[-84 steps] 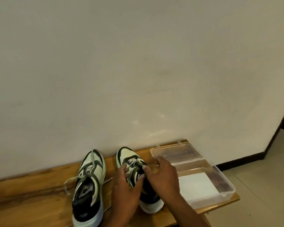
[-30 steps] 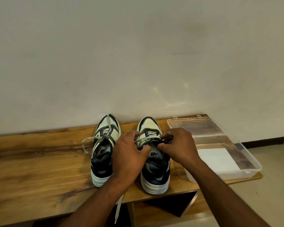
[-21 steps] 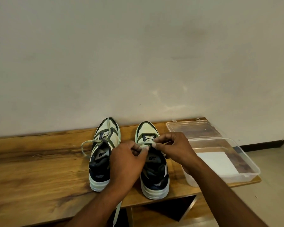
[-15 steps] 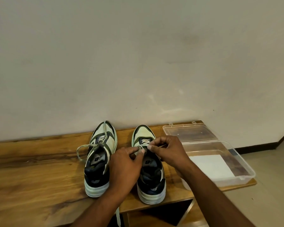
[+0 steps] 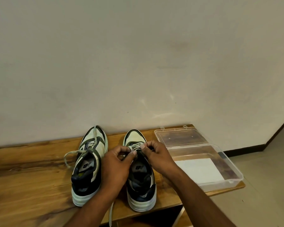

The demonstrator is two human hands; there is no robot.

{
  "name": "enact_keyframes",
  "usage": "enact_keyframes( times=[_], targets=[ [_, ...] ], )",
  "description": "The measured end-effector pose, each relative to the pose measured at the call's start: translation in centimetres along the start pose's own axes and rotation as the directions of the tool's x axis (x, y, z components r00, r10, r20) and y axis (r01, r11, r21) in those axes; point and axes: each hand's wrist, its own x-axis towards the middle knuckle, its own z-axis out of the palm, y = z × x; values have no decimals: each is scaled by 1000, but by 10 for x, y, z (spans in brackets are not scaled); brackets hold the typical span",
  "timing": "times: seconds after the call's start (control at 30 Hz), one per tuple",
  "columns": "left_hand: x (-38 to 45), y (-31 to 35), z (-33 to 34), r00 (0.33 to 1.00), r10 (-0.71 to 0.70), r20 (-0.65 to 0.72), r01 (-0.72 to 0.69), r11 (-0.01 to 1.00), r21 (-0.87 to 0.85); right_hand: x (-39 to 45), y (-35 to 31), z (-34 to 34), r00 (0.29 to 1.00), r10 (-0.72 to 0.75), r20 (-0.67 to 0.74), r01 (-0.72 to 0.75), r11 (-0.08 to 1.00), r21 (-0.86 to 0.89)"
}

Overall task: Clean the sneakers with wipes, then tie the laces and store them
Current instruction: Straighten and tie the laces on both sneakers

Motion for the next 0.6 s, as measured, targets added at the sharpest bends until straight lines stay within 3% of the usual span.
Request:
enact_keyframes(
  times=[0.4, 0.6],
  targets=[
    [-10, 30, -7, 984, 160, -79, -165, 984, -59, -3, -6, 5, 998, -67, -15, 69, 986, 149],
    [-7, 41, -10, 986, 128, -108, -141, 983, -117, -12, -18, 5, 996, -87, -36, 93, 972, 214]
  ],
)
